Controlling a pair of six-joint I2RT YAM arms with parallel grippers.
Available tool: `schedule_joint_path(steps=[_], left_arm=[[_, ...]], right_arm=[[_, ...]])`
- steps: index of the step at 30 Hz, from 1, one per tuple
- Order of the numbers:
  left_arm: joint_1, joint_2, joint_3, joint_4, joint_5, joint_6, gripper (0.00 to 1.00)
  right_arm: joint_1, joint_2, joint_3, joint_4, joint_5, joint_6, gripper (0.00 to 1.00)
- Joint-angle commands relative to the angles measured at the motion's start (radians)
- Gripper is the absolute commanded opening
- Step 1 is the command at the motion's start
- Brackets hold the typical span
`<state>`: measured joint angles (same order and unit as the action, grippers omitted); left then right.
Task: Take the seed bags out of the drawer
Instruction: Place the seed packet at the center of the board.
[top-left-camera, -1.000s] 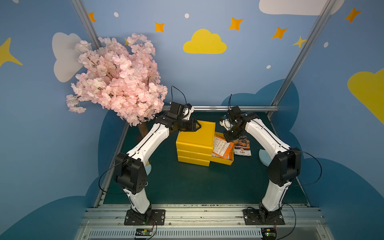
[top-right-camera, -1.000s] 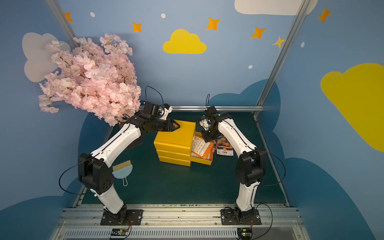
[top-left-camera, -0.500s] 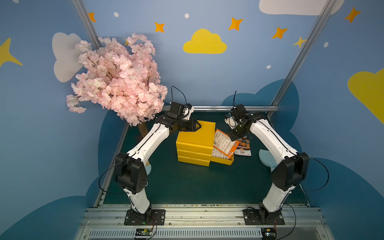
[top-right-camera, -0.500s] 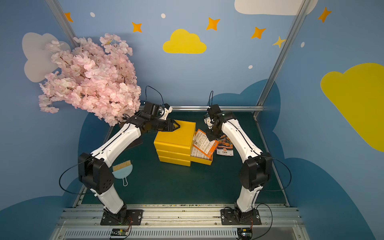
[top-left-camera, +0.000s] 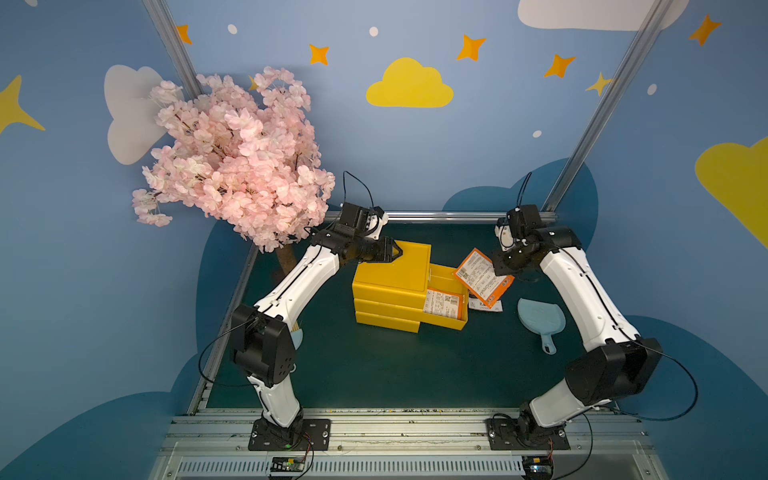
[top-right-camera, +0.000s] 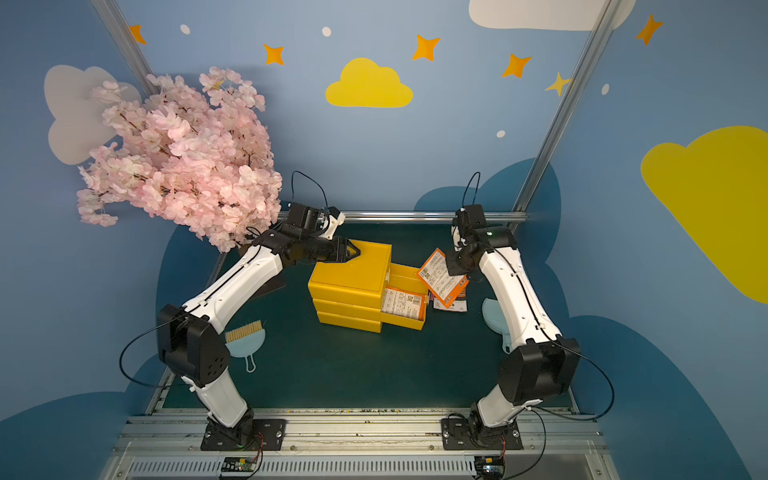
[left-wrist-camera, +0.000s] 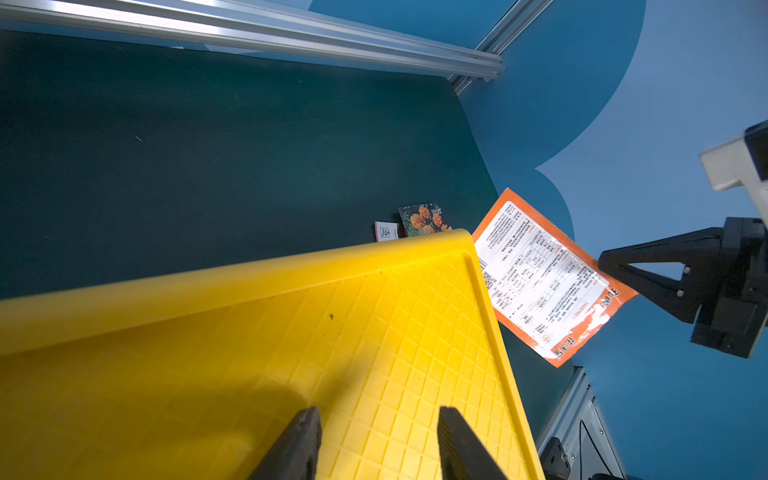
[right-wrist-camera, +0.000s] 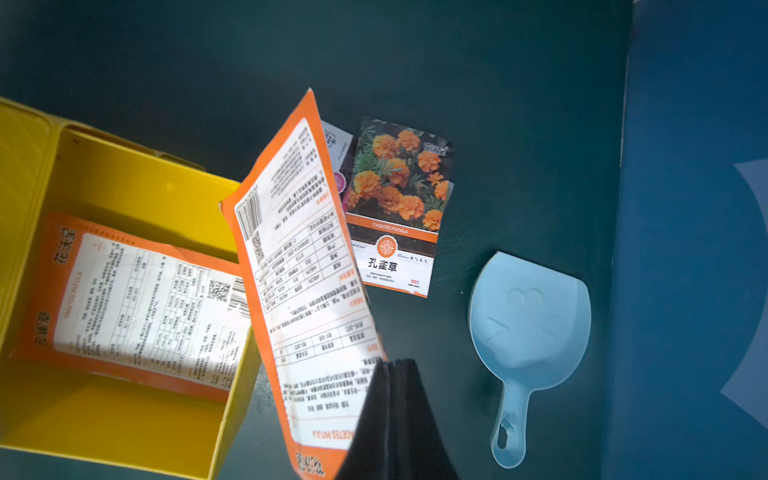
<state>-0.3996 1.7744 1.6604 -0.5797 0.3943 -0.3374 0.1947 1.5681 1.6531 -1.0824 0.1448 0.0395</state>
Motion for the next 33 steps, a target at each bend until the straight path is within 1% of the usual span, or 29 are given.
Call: schedule_joint_path(steps=[1,4,11,17,23,27,29,30,31,33], left_arm=[[-0.008,0.102,-0.062,-0.213,-0.05,-0.007,0.52],[-0.008,0.1,-0.064,-0.213,-0.051,-0.007,0.52],[-0.013,0.096,-0.067,-0.213,-0.054,-0.01,0.52],[-0.013,0.089,-0.07,-0.217,-0.06,-0.008,0.52],[-0.013,0.082,-0.082,-0.213,-0.066,-0.009,0.52],[-0.013,0.08,-0.09,-0.208,-0.07,-0.011,0.52],[-0.013,0.079,-0.093,-0.204,-0.067,-0.014,0.52],[-0.013,0.079,-0.095,-0.203,-0.068,-0.013,0.52],[-0.013,0.08,-0.096,-0.201,-0.068,-0.015,0.52],[-0.013,0.081,-0.097,-0.196,-0.068,-0.015,0.52]], right_arm=[[-0.046,-0.057,-0.032,0.067,0.024,0.047,0.0],[-0.076,-0.081,-0.064,0.113,0.029,0.056,0.0],[-0.124,-0.063,-0.154,0.229,-0.048,0.094,0.0],[-0.156,-0.007,-0.207,0.305,-0.184,0.176,0.0],[-0.158,0.054,-0.181,0.309,-0.33,0.168,0.0],[-0.148,0.043,-0.17,0.303,-0.384,0.163,0.0],[-0.13,0.019,-0.166,0.307,-0.455,0.134,0.0],[-0.118,0.007,-0.168,0.311,-0.488,0.114,0.04],[-0.095,-0.007,-0.168,0.313,-0.505,0.094,0.12],[-0.049,-0.029,-0.175,0.318,-0.513,0.07,0.25]])
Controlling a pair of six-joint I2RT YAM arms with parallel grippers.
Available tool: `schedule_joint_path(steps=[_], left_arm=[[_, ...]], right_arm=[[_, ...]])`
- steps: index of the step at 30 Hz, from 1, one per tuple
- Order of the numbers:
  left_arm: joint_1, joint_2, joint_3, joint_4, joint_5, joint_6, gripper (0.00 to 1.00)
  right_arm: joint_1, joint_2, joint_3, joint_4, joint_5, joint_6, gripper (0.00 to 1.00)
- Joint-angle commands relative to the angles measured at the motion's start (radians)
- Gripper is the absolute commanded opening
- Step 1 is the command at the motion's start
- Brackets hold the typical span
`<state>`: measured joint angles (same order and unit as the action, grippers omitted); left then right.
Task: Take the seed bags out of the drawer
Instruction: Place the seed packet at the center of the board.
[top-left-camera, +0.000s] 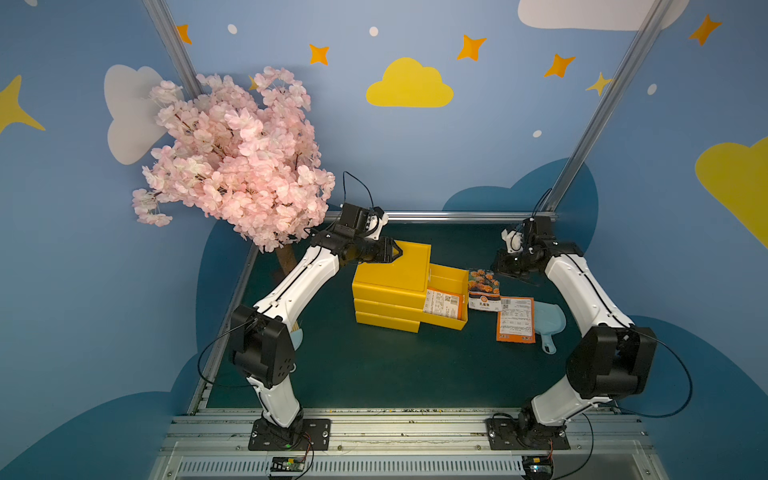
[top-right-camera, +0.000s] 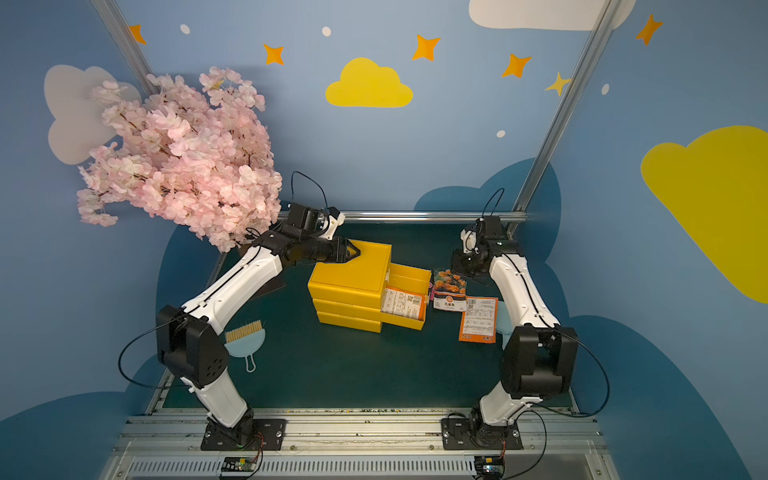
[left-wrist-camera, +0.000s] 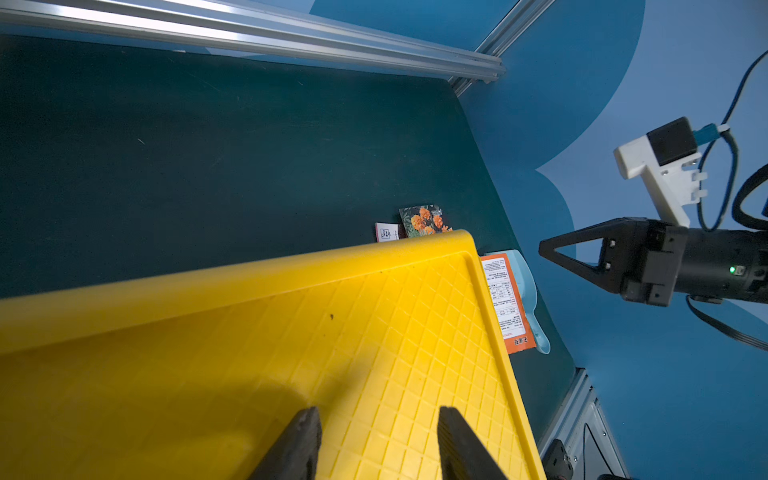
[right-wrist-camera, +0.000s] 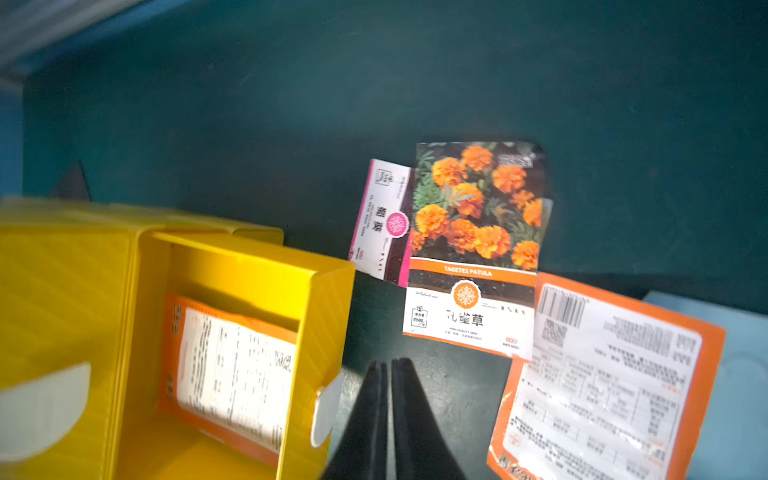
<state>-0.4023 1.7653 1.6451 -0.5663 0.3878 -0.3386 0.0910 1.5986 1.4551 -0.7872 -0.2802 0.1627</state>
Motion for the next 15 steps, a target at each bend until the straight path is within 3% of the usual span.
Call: schedule_joint_path(steps=[1,6,15], left_arm=[[-0.01,0.091,-0.083,-0.208,-0.06,-0.015,0.52],[-0.011,0.092,-0.081,-0.207,-0.055,-0.016,0.52],[-0.01,0.088,-0.082,-0.211,-0.056,-0.011,0.52]], right_arm=[[0.082,-0.067,0.016,0.028,-0.084,-0.066,0.3],[0.183,-0.071,-0.006,0.017,-0.075,-0.133,0.49],[0.26,0.005,-0.029,0.008,-0.08,-0.178,0.6]])
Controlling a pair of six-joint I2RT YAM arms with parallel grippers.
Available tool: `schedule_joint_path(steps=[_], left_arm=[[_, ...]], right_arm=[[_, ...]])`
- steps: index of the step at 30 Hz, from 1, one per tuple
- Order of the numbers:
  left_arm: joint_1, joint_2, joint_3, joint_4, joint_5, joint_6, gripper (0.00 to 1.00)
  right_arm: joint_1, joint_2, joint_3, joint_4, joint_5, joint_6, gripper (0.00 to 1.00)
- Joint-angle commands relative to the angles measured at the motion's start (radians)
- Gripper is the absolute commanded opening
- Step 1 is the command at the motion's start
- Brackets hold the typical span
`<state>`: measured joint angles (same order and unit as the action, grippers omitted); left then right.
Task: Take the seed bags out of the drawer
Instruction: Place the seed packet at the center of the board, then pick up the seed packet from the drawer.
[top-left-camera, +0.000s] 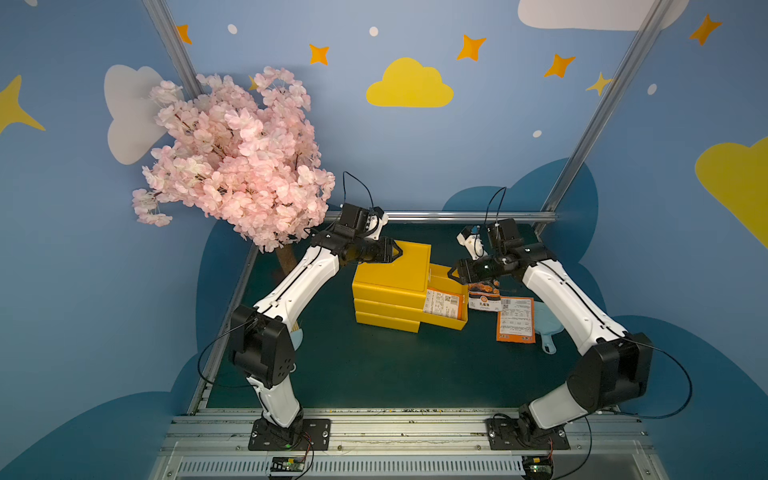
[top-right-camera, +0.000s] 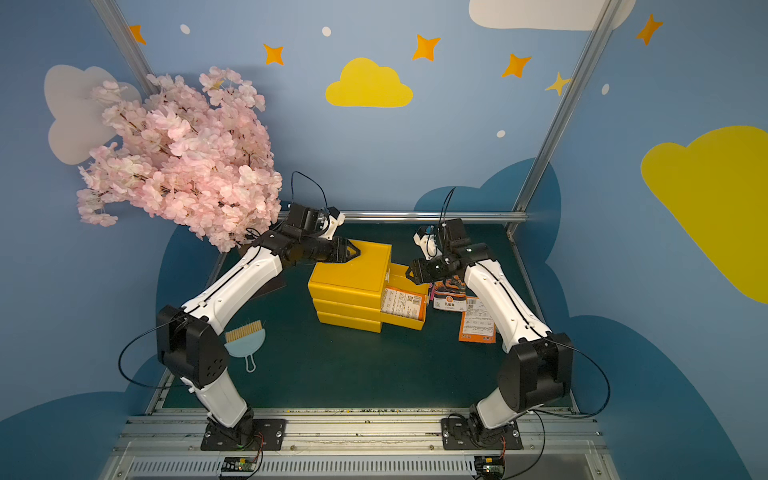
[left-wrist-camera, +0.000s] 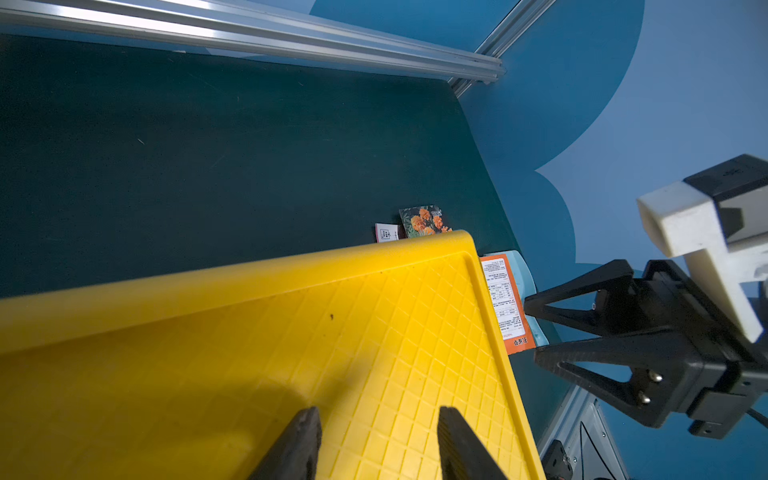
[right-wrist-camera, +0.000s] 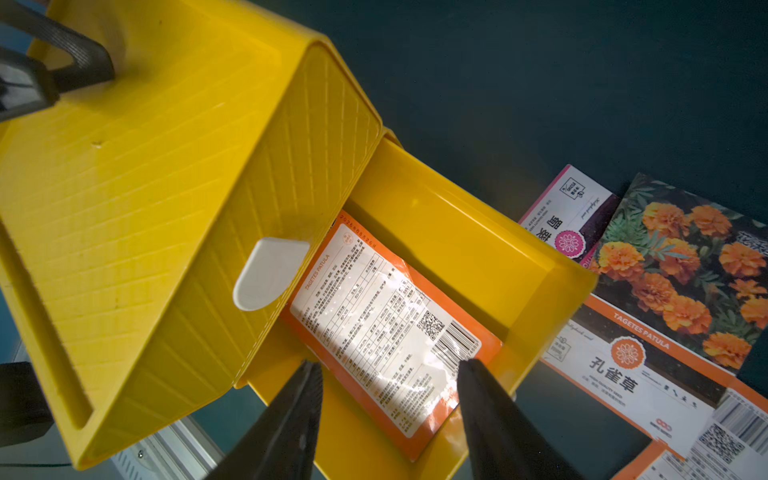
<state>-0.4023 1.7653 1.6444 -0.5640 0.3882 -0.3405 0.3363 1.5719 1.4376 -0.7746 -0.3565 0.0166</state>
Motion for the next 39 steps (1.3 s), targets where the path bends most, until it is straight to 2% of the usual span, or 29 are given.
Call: schedule_joint_path(steps=[1,7,16,33,39], left_arm=[[-0.011,0.088,-0.082,-0.212,-0.055,-0.009,0.52],[-0.01,0.088,-0.087,-0.214,-0.054,-0.011,0.52],[-0.007,0.091,-0.087,-0.221,-0.057,-0.008,0.52],[0.0,0.1,-0.084,-0.228,-0.061,-0.005,0.52],[0.002,0.1,-0.084,-0.229,-0.063,-0.003,0.52]], right_arm=[[0.021,0.046,-0.011,-0.005,-0.001,-0.035,0.6],[0.057,0.132,0.011,0.003,0.047,-0.055,0.65],[0.088,0.245,0.048,0.03,0.098,-0.081,0.65],[0.107,0.332,0.101,0.044,0.058,-0.113,0.64],[0.119,0.346,0.106,0.014,0.042,-0.122,0.59]])
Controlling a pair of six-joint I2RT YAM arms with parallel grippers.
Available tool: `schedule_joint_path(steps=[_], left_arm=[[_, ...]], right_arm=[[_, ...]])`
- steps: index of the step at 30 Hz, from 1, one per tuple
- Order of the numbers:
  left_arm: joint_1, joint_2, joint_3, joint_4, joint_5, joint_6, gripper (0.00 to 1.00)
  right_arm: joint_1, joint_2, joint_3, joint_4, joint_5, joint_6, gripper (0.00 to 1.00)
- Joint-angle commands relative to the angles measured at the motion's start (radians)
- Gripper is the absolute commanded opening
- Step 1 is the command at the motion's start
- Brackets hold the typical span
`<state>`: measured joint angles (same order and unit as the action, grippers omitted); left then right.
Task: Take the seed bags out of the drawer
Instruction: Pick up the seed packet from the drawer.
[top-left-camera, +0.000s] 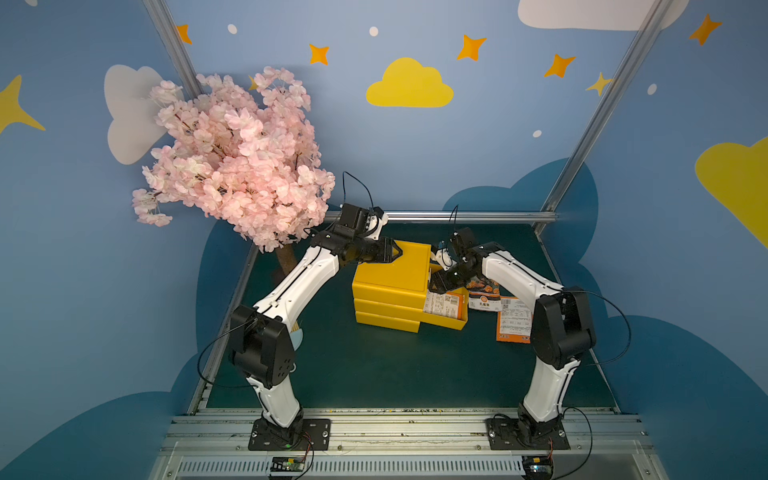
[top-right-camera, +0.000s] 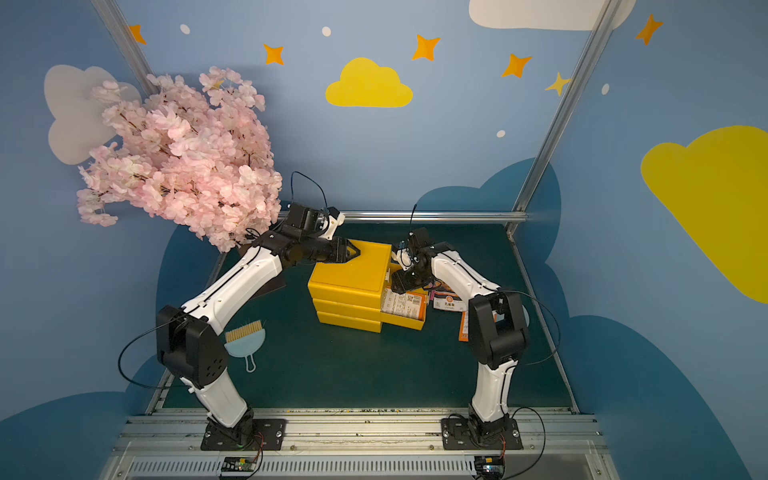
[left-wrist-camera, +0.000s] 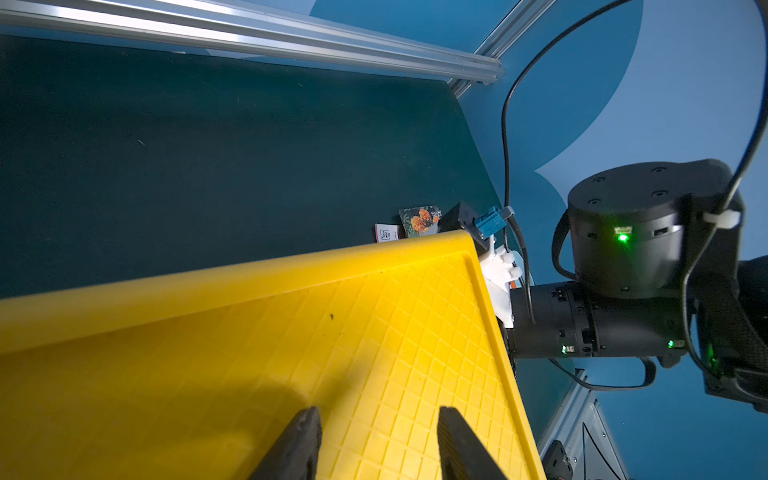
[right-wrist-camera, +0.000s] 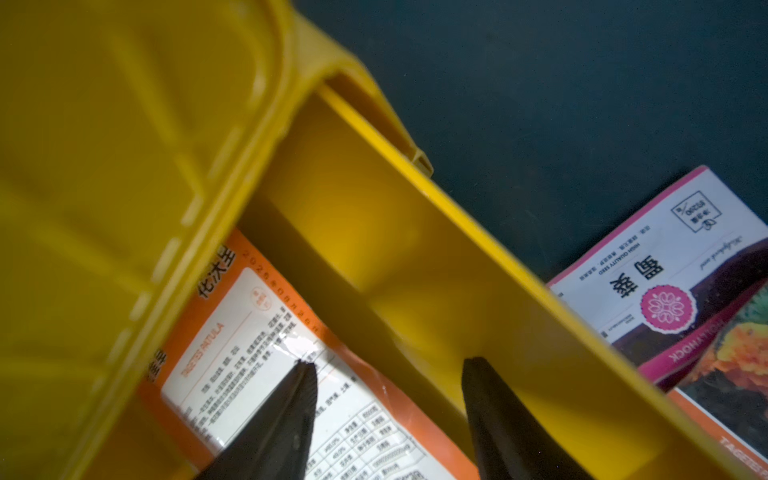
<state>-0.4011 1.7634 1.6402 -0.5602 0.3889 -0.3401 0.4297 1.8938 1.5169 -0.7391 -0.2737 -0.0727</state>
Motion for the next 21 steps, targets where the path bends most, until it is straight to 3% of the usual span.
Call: schedule_joint_path(steps=[1,14,17,21], left_arm=[[0.001,0.1,-0.079,-0.233,-0.064,-0.003,0.52],[0.002,0.096,-0.077,-0.231,-0.061,-0.003,0.52],[0.004,0.094,-0.078,-0.231,-0.061,-0.003,0.52],[0.003,0.093,-0.078,-0.231,-0.059,-0.003,0.52]], right_arm=[[0.026,0.022,0.028,-0.027,-0.047,-0.033,0.57],[0.045,0.006,0.021,-0.094,-0.076,-0.024,0.42],[0.047,-0.009,0.016,-0.095,-0.092,-0.019,0.34],[0.046,-0.026,0.014,-0.101,-0.11,-0.014,0.17]])
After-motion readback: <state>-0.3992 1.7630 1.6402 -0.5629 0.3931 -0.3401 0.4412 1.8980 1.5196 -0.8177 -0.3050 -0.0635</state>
